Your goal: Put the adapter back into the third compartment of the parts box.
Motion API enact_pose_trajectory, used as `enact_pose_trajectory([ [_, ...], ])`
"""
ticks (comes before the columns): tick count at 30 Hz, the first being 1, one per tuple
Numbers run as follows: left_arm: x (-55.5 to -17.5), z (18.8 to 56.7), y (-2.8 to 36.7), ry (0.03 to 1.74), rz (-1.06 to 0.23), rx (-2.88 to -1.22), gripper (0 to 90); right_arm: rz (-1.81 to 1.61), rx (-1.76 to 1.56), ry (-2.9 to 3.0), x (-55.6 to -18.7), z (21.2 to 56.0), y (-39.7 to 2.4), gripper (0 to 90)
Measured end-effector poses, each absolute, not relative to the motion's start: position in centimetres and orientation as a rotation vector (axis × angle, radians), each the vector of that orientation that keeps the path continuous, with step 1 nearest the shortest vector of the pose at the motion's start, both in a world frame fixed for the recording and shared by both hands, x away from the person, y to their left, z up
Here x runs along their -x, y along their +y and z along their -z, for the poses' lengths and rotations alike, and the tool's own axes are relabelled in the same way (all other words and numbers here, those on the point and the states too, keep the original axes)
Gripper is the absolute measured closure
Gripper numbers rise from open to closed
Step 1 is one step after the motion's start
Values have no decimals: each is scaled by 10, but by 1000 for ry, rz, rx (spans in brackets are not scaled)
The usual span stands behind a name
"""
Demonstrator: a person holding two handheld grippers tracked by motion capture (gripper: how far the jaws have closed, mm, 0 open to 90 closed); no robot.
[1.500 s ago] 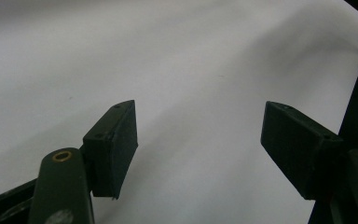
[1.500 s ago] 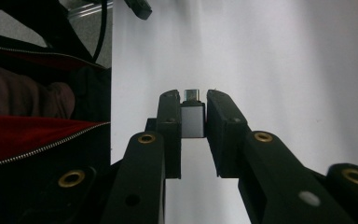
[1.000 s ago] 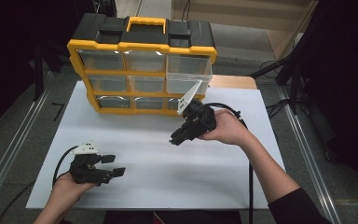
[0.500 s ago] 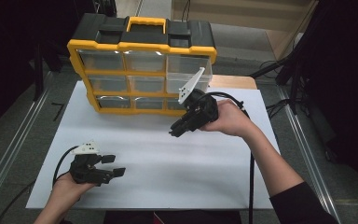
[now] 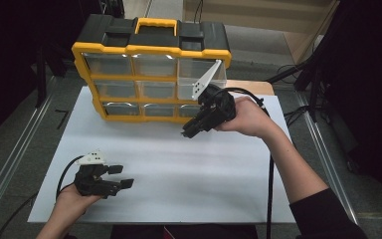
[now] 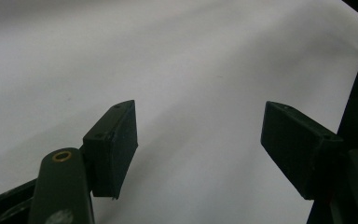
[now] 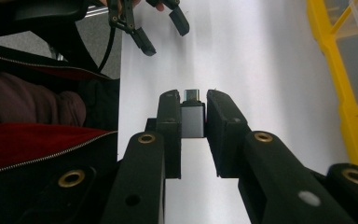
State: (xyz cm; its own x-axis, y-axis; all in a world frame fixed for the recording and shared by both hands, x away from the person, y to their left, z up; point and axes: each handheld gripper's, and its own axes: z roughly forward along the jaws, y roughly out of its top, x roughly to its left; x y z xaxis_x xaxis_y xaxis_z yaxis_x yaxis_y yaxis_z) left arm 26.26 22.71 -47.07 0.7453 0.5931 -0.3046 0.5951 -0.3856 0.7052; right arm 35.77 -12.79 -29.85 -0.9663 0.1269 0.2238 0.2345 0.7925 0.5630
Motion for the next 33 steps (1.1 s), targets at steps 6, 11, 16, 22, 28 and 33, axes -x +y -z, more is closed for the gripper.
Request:
enact_pose_trajectory([
  [6,-263,471,227,894,4,-2081,287,918,276,-2812,-359,294,-128,736],
  [11,-263,471,227,892,3,-2082,287,913,282,-2813,-360,291,-127,736],
  [16,-263,471,227,890,6,-2084,287,930,282,-2817,-361,284,-130,735],
  [22,-263,471,227,891,5,-2084,287,917,293,-2837,-363,276,-134,736],
  [28,-263,471,227,891,11,-2084,288,945,299,-2840,-368,263,-140,736],
  [33,-263,471,227,891,11,-2084,287,942,310,-2855,-370,254,-142,735],
])
